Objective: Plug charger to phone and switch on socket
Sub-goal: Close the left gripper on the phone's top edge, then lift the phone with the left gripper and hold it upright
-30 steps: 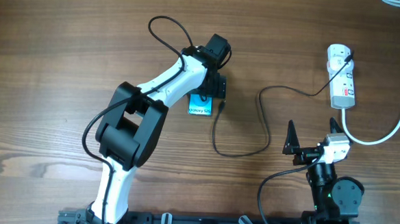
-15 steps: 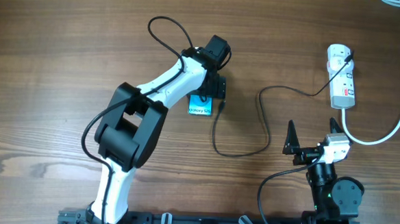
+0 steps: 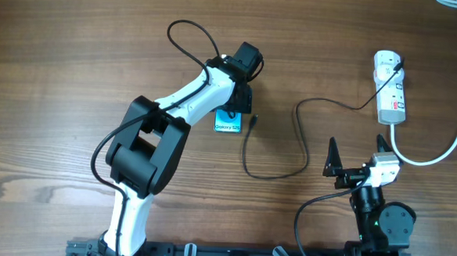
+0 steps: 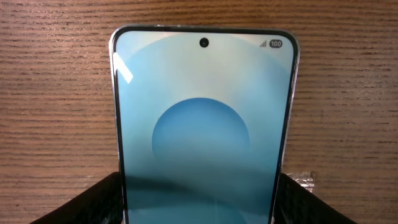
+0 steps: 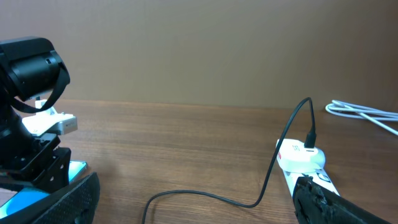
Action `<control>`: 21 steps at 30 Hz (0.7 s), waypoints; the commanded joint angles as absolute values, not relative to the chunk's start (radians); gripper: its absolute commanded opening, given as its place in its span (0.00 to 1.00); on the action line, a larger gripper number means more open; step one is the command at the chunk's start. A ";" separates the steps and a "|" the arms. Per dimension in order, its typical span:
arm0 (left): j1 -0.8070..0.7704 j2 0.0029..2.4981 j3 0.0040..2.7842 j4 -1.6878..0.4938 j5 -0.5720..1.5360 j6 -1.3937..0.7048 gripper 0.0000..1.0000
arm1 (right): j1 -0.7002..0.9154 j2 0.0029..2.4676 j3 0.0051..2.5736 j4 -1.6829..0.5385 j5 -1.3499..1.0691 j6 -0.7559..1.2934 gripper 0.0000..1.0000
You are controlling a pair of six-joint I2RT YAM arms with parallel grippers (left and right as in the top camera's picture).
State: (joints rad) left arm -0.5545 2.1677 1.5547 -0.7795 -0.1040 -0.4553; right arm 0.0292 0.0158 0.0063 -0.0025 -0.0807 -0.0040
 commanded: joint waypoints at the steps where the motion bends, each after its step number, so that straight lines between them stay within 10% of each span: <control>1: -0.552 2.203 1.530 -0.822 -0.117 -0.457 0.70 | 0.028 0.011 0.005 0.001 -0.067 0.006 1.00; 13: -0.551 1.945 1.599 -0.958 0.123 -0.458 0.70 | 0.028 0.011 0.005 0.001 -0.067 0.006 1.00; 21: -0.455 1.774 1.599 -0.995 0.769 -0.562 0.69 | 0.028 0.011 0.005 0.001 -0.067 0.006 1.00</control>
State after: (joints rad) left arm -0.5163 1.8336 1.5795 -0.9958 0.4595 -0.4782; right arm 0.0292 0.0158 0.0063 -0.0025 -0.0807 -0.0040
